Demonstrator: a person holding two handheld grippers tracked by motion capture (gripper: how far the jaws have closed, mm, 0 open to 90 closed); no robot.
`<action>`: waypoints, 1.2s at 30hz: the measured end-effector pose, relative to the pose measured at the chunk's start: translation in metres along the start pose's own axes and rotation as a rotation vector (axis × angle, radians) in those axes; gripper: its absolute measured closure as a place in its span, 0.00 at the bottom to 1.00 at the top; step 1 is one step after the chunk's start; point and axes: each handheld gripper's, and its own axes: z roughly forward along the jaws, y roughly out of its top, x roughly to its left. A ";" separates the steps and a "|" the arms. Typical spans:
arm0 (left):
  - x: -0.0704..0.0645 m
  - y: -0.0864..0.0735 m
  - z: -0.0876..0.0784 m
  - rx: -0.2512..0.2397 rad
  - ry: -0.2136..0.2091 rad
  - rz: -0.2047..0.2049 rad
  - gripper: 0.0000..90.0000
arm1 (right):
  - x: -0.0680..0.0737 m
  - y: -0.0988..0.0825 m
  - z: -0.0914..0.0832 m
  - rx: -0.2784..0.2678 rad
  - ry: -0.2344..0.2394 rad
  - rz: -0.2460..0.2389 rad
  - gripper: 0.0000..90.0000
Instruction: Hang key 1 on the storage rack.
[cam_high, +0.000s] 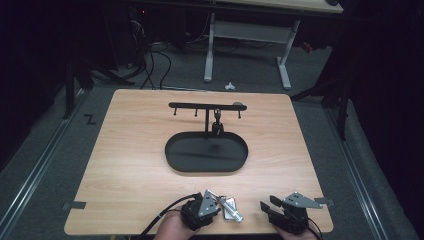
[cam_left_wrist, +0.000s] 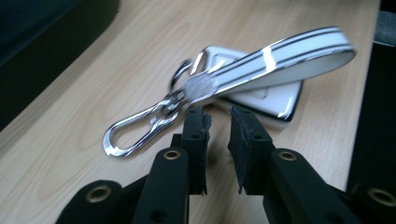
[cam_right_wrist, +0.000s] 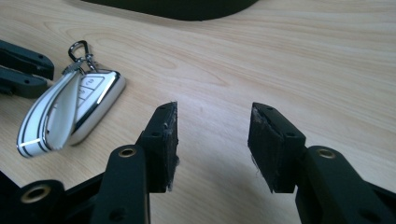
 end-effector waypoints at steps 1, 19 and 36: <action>0.007 -0.009 -0.011 -0.009 0.036 -0.025 0.82 | 0.003 0.006 0.007 0.008 0.016 -0.010 0.58; 0.071 -0.109 -0.137 -0.095 0.448 -0.340 0.66 | 0.070 0.067 0.081 0.103 0.223 -0.234 0.57; 0.077 -0.106 -0.131 -0.107 0.431 -0.329 0.59 | 0.099 0.101 0.110 0.468 0.227 -0.387 0.69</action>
